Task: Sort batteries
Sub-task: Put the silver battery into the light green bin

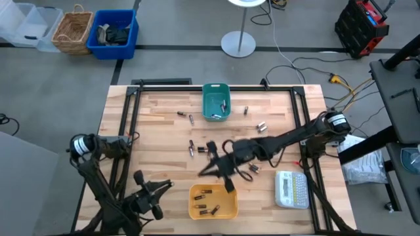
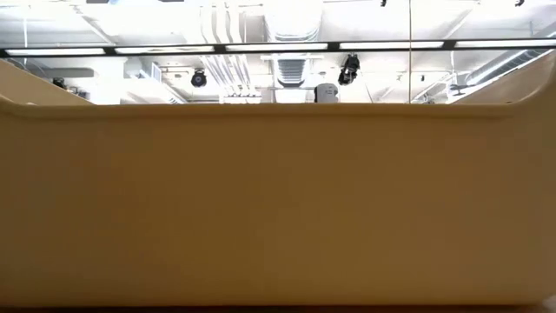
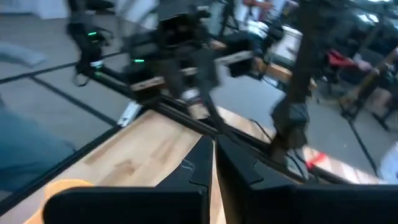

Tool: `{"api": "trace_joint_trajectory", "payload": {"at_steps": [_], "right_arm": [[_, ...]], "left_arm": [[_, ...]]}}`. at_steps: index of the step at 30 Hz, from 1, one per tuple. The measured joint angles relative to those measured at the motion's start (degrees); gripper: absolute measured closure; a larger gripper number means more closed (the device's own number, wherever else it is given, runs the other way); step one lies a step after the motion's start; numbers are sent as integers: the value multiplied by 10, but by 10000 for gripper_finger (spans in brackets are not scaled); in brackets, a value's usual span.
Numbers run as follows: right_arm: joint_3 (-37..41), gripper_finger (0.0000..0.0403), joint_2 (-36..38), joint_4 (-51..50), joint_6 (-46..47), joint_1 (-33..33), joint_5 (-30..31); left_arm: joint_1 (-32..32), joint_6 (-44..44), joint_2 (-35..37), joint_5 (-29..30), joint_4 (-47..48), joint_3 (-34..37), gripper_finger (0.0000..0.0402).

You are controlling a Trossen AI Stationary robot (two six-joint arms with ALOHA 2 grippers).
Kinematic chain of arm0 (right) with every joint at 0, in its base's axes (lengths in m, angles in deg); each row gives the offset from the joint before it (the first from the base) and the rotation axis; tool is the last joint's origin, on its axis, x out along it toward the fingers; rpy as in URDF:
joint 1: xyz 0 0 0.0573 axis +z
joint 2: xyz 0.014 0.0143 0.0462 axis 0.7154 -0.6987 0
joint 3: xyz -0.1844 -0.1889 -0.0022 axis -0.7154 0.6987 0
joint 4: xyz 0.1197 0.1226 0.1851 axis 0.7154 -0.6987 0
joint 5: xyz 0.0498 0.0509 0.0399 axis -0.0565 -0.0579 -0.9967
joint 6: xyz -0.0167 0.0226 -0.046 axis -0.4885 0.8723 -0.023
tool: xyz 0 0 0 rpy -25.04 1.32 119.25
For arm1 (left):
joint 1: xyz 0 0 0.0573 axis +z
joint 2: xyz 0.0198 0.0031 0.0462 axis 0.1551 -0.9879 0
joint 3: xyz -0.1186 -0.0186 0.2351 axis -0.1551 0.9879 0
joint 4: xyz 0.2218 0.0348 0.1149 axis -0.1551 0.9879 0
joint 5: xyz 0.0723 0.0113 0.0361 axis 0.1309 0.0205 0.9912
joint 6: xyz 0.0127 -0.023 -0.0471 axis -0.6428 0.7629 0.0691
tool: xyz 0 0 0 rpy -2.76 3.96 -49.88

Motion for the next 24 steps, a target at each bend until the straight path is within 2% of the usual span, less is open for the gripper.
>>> {"api": "trace_joint_trajectory", "payload": {"at_steps": [2, 6, 11, 24], "right_arm": [[0, 390, 0, 16, -9, 18, 5], [0, 390, 0, 50, -24, 40, 43], [0, 390, 0, 64, -16, 49, 49], [0, 390, 0, 113, -21, 49, 39]], "left_arm": [[13, 0, 0, 19, -3, 0, 384], [38, 0, 0, 20, -13, 0, 384], [52, -16, 0, 22, -19, -12, 385], [57, -240, 0, 22, -69, -116, 385]]}}
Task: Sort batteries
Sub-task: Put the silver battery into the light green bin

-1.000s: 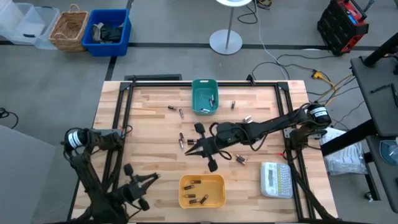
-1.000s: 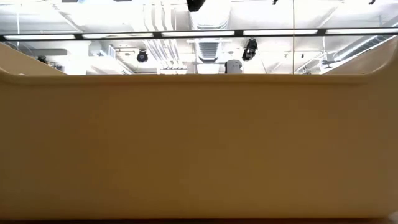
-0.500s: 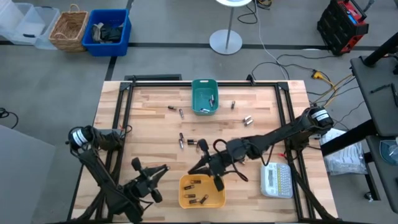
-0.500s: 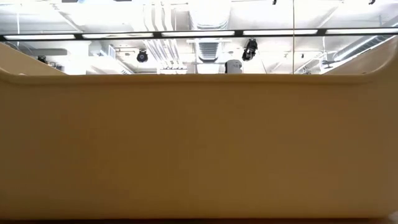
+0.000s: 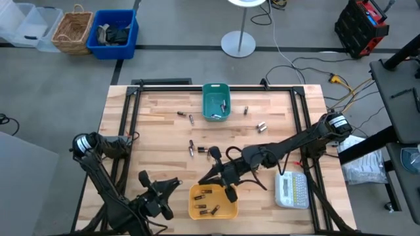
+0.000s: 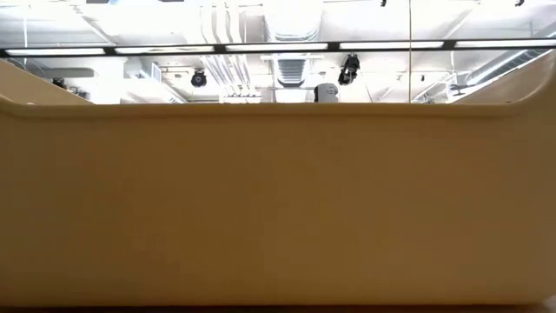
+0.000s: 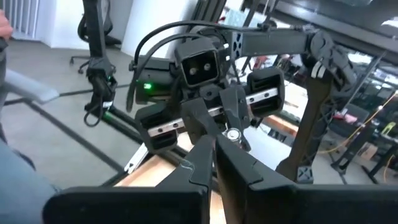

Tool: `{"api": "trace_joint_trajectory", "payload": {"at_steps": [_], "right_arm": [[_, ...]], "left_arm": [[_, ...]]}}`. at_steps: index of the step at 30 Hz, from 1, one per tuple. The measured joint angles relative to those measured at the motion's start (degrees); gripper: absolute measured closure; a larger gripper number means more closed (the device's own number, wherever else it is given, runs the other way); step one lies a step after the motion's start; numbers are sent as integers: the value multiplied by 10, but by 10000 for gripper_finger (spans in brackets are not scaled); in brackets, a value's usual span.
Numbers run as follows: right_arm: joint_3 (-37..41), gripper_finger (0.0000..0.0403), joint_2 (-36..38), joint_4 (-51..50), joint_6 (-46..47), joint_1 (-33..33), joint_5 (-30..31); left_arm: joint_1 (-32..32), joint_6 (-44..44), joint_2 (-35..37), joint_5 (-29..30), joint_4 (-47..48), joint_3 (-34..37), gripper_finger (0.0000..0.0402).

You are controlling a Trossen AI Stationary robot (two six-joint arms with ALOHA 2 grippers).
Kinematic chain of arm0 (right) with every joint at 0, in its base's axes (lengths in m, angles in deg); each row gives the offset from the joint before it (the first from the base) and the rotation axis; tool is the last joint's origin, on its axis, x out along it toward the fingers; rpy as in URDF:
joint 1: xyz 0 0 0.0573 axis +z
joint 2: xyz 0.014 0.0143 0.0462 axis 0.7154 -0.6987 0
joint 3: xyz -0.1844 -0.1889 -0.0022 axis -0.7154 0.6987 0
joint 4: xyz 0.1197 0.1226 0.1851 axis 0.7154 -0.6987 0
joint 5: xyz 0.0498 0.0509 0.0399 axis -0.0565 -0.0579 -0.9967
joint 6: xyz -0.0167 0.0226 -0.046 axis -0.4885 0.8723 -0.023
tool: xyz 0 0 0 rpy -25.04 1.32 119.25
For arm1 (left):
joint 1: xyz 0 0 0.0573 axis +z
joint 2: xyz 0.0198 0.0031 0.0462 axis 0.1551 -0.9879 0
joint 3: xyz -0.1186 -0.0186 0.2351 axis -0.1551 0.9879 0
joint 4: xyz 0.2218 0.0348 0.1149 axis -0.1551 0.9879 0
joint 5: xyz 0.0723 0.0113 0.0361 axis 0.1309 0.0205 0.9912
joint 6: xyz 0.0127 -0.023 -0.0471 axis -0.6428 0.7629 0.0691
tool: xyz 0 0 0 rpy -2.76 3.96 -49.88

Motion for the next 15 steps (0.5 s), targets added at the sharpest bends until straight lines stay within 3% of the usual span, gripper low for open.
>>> {"api": "trace_joint_trajectory", "payload": {"at_steps": [15], "right_arm": [[-12, 390, -42, 67, -80, 7, 9]], "left_arm": [[14, -166, -36, -22, -7, -119, 385]]}}
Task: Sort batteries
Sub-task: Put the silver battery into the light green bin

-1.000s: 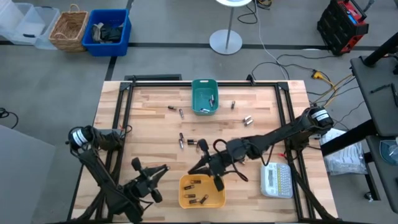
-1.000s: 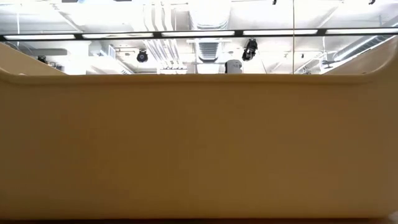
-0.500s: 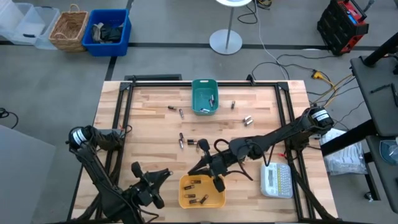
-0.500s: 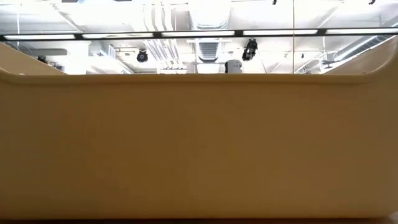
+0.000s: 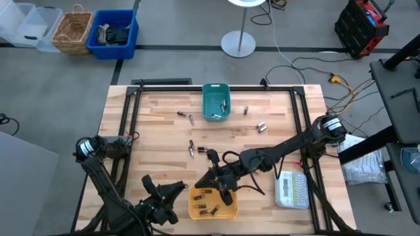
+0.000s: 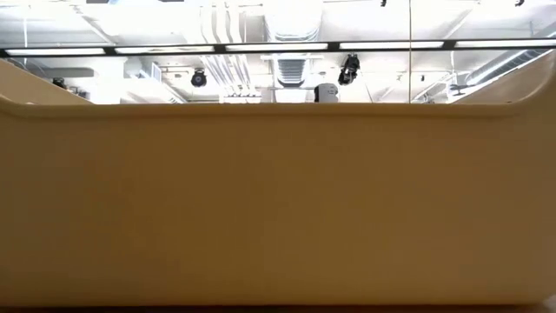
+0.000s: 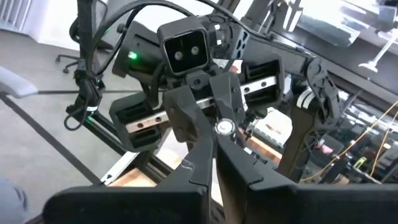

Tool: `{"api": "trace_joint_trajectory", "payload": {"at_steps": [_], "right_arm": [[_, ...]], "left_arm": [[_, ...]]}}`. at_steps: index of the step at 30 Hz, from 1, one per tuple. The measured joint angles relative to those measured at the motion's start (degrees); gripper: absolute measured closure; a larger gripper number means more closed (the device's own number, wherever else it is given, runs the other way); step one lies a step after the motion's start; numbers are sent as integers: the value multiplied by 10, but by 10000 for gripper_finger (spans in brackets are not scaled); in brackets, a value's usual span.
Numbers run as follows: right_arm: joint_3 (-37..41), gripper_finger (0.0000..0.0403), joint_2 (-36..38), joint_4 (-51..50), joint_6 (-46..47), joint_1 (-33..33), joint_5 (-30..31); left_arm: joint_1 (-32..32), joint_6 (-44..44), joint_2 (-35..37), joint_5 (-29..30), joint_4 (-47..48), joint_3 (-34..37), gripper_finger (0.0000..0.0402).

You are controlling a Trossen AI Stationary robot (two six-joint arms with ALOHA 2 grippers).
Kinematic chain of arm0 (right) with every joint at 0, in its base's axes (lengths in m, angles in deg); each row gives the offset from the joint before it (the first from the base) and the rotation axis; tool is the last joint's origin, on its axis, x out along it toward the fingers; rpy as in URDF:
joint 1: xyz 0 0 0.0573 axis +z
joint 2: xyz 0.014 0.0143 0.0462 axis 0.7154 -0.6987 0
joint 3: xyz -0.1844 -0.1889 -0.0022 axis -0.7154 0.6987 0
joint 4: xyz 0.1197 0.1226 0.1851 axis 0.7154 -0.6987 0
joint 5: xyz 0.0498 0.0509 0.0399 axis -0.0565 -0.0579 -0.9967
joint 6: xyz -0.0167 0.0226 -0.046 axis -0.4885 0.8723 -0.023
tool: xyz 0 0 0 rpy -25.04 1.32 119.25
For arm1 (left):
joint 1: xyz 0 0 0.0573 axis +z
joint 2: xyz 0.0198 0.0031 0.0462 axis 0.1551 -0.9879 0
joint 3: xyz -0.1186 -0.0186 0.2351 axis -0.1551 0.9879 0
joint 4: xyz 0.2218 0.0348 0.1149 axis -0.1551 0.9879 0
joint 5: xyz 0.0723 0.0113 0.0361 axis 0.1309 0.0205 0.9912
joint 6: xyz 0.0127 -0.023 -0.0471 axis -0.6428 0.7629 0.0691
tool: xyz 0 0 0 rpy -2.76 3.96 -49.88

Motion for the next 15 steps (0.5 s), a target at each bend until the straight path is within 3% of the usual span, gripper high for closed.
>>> {"api": "trace_joint_trajectory", "payload": {"at_steps": [8, 15], "right_arm": [[-7, 378, -2, -11, -1, 0, 11], [-17, 284, -6, -16, -1, -3, 49]], "left_arm": [[12, -2, -3, 0, -2, 1, 384], [25, -2, -4, 0, -3, 1, 384]]}}
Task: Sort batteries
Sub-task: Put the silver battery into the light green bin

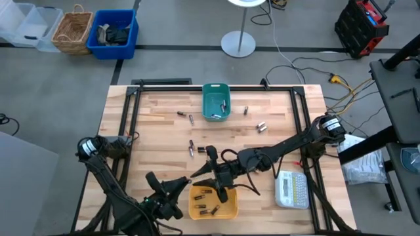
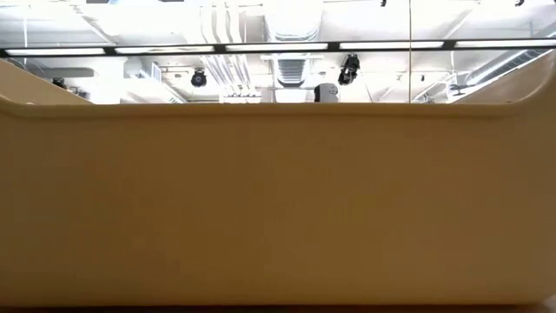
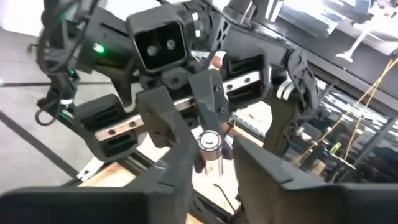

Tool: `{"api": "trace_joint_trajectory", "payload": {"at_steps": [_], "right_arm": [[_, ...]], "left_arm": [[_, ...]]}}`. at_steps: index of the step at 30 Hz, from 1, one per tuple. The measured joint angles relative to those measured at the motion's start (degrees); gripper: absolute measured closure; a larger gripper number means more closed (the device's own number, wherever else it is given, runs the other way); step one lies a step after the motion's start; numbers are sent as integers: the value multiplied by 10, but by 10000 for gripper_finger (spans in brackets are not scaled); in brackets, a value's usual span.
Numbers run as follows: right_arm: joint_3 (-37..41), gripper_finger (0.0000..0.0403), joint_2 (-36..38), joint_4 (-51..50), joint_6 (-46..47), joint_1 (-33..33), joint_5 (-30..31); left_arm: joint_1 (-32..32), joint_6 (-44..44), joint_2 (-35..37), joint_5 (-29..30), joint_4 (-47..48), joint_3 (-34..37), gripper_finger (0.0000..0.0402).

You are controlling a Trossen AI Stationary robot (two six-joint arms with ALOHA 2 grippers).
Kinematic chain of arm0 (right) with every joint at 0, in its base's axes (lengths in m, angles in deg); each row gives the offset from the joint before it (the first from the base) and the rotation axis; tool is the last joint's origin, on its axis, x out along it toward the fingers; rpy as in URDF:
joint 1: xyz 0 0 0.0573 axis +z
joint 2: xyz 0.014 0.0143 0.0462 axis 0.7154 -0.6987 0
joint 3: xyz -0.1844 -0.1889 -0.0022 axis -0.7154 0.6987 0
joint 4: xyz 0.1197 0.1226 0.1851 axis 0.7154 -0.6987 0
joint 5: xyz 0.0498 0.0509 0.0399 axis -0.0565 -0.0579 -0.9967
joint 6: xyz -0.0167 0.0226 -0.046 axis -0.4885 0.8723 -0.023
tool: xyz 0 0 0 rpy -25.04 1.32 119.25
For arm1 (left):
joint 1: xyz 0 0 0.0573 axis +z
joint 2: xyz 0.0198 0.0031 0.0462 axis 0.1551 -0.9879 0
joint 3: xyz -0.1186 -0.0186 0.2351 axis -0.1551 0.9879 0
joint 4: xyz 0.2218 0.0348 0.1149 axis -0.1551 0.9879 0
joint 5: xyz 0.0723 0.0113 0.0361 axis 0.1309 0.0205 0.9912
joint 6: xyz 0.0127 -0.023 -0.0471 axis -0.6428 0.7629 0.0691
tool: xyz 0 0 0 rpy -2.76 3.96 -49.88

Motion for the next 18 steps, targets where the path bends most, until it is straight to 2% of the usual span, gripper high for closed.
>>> {"api": "trace_joint_trajectory", "payload": {"at_steps": [4, 7, 11, 18], "right_arm": [[0, 239, 0, 0, 0, -2, 2], [0, 224, 0, 0, 9, -6, 5], [0, 224, 0, 0, 11, -10, 6], [0, 255, 0, 0, 14, -13, 7]], "left_arm": [[6, 0, 0, 1, 0, 0, 384], [12, 0, 0, 1, -2, 0, 384], [18, 0, 0, 1, -8, 0, 384], [24, 0, 0, 2, -12, 1, 384]]}}
